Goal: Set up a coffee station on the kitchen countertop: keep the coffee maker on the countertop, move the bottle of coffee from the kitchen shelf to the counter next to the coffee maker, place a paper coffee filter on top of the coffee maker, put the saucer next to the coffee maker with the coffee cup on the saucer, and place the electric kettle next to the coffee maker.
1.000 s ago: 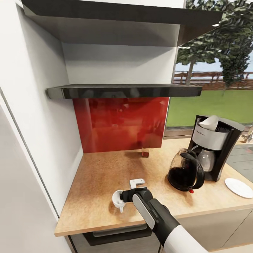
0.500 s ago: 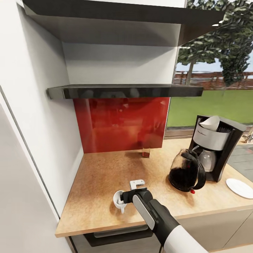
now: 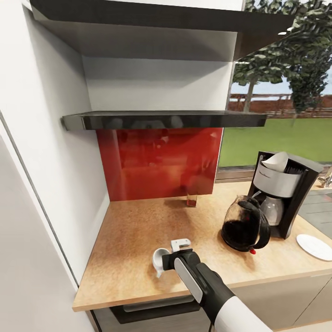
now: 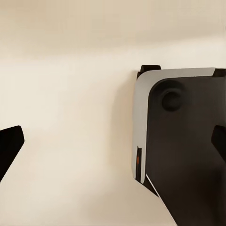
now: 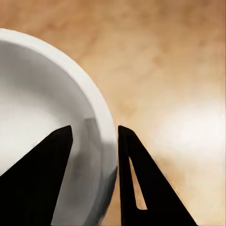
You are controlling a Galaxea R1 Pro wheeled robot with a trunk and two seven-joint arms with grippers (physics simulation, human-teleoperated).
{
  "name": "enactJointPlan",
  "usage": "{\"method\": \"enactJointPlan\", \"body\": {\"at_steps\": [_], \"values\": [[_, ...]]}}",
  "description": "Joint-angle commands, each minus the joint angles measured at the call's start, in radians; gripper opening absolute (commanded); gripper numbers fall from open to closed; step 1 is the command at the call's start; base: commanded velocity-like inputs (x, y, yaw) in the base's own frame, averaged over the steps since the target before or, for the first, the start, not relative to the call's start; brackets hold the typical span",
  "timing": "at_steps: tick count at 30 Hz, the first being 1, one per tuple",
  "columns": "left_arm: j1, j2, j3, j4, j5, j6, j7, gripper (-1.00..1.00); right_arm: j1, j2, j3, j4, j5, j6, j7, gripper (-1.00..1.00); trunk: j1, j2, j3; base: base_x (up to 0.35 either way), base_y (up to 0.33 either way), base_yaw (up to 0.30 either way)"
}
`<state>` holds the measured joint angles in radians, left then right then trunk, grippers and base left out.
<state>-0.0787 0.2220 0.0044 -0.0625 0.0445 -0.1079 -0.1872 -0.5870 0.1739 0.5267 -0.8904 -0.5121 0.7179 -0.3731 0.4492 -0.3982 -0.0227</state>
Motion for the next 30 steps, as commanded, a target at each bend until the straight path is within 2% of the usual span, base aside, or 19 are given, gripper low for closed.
{"method": "enactJointPlan", "body": {"at_steps": [1, 30], "values": [[-0.001, 0.0, 0.0, 0.001, 0.005, -0.003, -0.005, 1.0, 0.0, -0.001, 0.003, 0.0, -0.017, 0.002, -0.01, -1.0, 0.001, -0.002, -0.003, 0.0, 0.0, 0.0], [-0.001, -0.001, -0.001, 0.001, 0.003, -0.003, -0.003, 1.0, 0.0, 0.001, 0.003, -0.03, -0.017, 0.003, -0.01, -1.0, 0.001, -0.002, -0.003, 0.0, 0.0, 0.0]]}}
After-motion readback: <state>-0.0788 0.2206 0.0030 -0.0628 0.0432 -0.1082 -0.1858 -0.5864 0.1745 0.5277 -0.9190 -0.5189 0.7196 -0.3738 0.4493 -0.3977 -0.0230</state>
